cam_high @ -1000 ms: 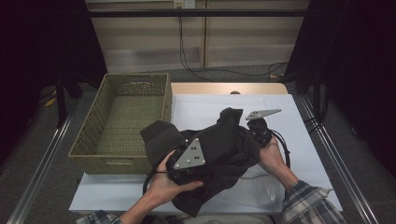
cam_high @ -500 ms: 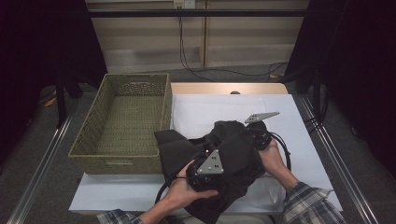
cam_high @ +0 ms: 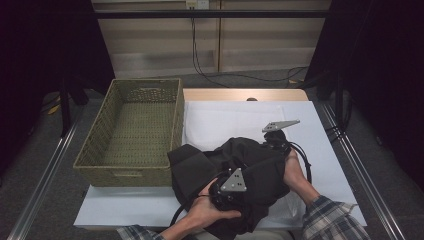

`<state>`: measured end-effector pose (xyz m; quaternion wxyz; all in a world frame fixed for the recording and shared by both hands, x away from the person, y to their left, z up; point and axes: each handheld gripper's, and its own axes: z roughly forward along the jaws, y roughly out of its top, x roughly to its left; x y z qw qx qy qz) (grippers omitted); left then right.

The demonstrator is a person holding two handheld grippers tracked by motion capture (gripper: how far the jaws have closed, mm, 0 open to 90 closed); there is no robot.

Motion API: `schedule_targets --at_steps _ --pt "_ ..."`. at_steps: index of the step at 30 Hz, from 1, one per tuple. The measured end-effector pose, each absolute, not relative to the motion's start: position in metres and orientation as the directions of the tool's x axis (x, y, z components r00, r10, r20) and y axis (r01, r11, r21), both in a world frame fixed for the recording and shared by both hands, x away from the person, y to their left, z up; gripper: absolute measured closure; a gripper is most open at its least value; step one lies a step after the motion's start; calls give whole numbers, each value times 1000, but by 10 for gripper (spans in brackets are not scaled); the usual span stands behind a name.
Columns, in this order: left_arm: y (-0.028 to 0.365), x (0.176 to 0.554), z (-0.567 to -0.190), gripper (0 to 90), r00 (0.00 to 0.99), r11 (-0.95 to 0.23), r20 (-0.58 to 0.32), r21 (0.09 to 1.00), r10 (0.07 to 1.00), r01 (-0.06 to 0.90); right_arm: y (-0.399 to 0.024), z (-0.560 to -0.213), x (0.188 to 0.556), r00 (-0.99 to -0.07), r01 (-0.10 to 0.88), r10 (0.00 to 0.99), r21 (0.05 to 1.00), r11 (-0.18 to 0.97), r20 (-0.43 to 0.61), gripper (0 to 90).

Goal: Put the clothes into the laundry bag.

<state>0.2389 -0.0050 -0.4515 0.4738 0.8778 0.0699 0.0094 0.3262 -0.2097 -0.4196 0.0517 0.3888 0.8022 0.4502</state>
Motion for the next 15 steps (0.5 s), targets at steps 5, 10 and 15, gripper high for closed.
schedule_targets --at_steps 5,10,15 --pt "2 238 -445 295 986 -487 -100 860 130 151 -216 -421 329 -678 587 680 762 273 278 892" --pt "10 237 -431 219 984 -472 -101 867 149 161 -215 -421 330 -669 588 691 764 266 274 892" --pt "21 236 -416 158 980 -418 -120 891 159 177 -216 -422 330 -660 595 697 762 258 279 892"
